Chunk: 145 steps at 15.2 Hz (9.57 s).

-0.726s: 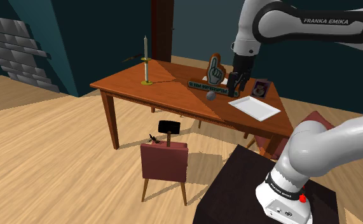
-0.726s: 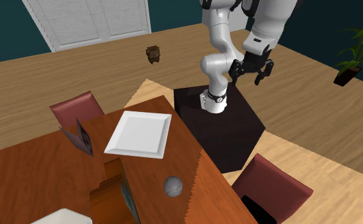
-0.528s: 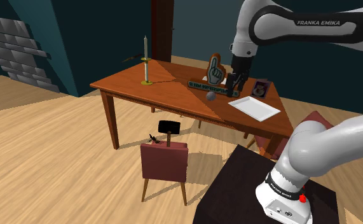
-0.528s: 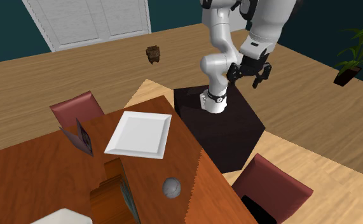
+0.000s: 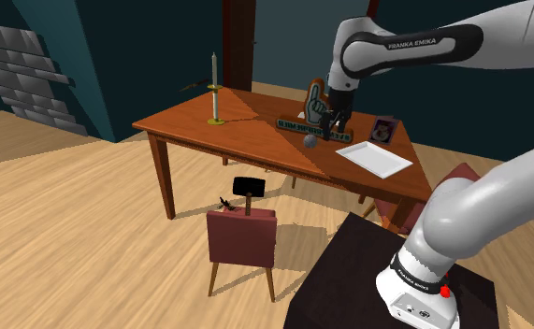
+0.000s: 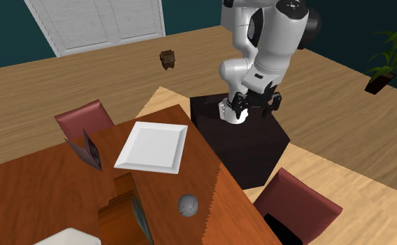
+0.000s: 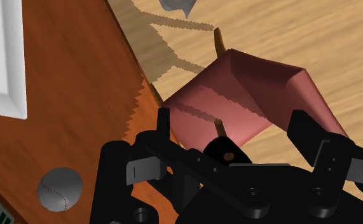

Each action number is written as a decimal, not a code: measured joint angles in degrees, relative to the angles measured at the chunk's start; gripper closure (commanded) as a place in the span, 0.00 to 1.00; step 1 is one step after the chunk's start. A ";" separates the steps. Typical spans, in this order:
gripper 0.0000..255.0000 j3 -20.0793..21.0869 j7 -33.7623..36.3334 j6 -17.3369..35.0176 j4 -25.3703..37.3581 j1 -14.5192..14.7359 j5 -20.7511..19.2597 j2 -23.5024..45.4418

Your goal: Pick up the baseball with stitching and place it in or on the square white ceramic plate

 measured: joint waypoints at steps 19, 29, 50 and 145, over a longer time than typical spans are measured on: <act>0.00 -10.88 -16.78 12.95 26.81 -5.63 7.49 39.44; 0.00 -10.61 -21.89 12.84 43.48 -11.19 13.51 56.63; 1.00 -10.33 -22.16 16.42 41.43 -11.42 14.07 58.12; 1.00 -18.79 -9.21 10.65 44.71 -20.43 21.31 54.44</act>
